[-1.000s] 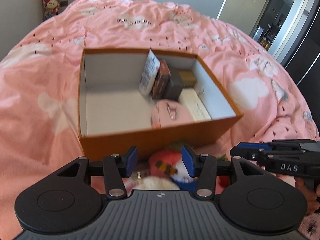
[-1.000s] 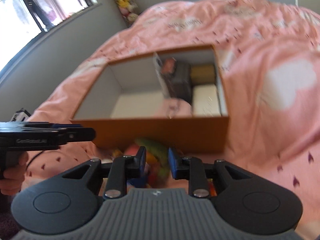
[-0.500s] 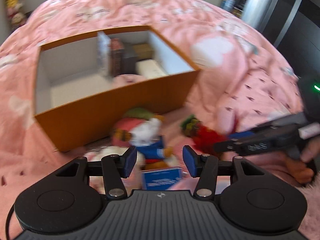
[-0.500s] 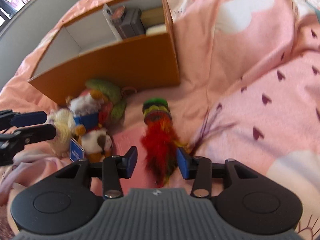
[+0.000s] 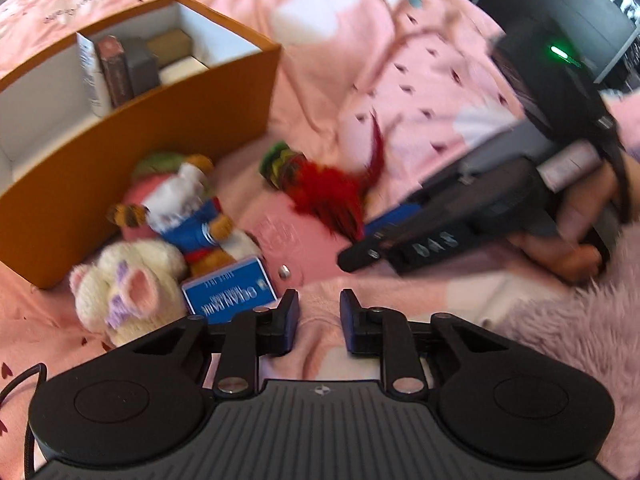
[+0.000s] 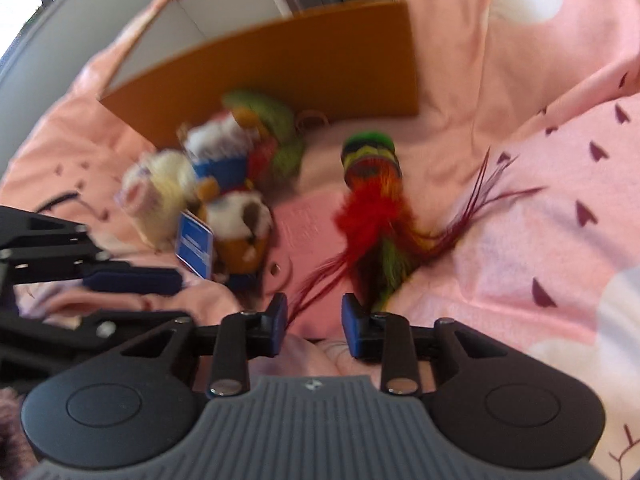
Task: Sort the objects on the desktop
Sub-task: 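Move the left tool to the pink wallet while the right tool approaches the red feather toy, then grasp the pink wallet with the left tool while the right tool grasps the red feather toy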
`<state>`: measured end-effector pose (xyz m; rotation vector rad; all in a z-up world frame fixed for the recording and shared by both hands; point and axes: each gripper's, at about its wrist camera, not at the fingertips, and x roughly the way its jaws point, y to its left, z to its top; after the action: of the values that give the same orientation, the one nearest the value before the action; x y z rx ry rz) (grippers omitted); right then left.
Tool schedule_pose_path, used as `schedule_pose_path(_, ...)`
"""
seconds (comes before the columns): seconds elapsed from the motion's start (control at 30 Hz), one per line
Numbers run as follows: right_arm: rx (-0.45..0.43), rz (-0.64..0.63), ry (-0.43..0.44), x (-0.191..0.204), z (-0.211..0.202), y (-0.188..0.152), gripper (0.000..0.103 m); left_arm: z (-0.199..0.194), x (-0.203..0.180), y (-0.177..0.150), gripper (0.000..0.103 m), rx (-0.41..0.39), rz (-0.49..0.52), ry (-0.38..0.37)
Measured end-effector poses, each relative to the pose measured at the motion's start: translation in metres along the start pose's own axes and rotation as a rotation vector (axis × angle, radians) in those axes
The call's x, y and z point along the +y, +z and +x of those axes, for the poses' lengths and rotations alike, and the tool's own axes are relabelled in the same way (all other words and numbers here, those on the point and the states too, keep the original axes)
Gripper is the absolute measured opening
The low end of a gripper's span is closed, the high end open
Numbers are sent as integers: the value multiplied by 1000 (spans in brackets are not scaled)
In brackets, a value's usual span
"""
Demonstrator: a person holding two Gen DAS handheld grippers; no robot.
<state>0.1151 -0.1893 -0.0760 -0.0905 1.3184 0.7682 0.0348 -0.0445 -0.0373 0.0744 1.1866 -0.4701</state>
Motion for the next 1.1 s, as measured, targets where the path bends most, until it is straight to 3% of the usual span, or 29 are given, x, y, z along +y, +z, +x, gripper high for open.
schedule_pose_path(0.23,57,-9,-72,-4,25,6,46,1,1,-4,21,47,-25,-46)
schedule_pose_path(0.4,105,44,42,-19,45,13,56,3,9,-5,21,46,-79,-60)
schedule_pose_path(0.6,88,74,103,-19,31,10,40,-7,23,-1,22,-22,-155,-73)
schedule_pose_path(0.73,54,141,250,-20,14,6,35,-9,25,3,22,-43,-147,-65)
schedule_pose_path(0.9,93,80,174,-2,23,1,36,-11,26,5,22,-59,-168,-60)
schedule_pose_path(1.0,77,74,153,2,19,1,25,-12,26,5,22,-73,-168,-52)
schedule_pose_path(1.1,37,128,179,-2,9,5,20,-16,23,5,23,-95,-128,-24)
